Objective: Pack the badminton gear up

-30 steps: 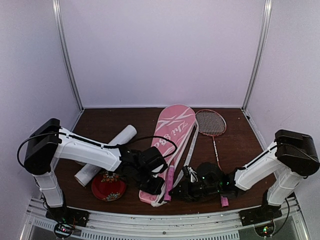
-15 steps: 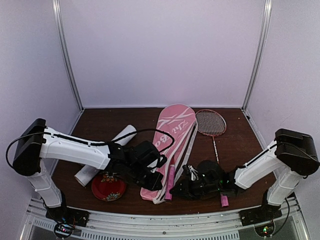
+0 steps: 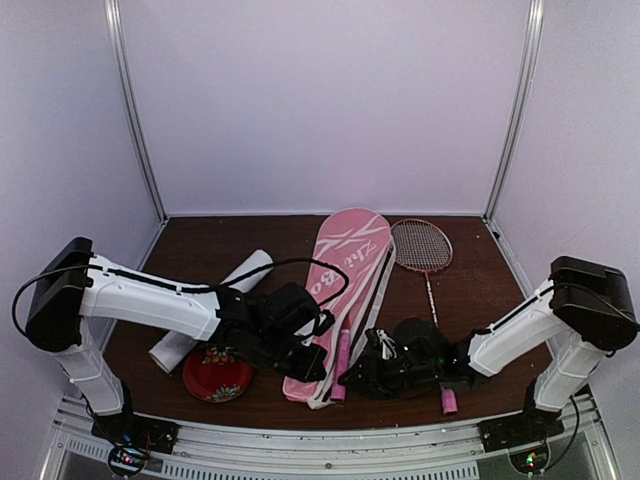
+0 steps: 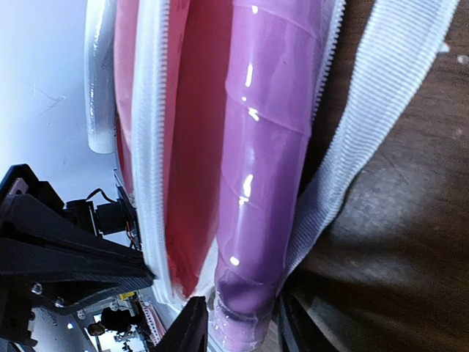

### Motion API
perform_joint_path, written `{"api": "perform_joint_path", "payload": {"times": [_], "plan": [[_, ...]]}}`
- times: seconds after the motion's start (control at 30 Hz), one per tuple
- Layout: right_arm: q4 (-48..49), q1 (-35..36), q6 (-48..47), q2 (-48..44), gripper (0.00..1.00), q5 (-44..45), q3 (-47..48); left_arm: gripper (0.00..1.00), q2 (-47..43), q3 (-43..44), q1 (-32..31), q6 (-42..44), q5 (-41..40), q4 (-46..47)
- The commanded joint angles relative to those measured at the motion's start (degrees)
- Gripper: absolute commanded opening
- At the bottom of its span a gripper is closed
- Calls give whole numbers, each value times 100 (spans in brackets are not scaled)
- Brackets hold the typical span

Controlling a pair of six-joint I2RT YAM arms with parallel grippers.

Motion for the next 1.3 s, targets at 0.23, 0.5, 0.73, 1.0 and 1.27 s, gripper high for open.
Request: {"api": "perform_joint_path", "payload": {"times": [0.23, 0.5, 0.73, 1.0, 1.27], "plan": [[581, -8, 137, 191, 30, -109, 25, 0, 68, -49, -17, -29, 244, 492], [1595, -15, 354, 165, 25, -33, -85, 0, 39, -102, -17, -14, 362, 602], [1343, -20, 158, 278, 16, 113, 161, 0, -61, -189, -17, -2, 528, 828], [2249, -74, 531, 982, 3, -40, 240, 0, -168, -268, -17, -66, 767, 1175], [2132, -74, 247, 509, 2, 176, 349, 0, -237, -300, -17, -148, 874, 1308]]}}
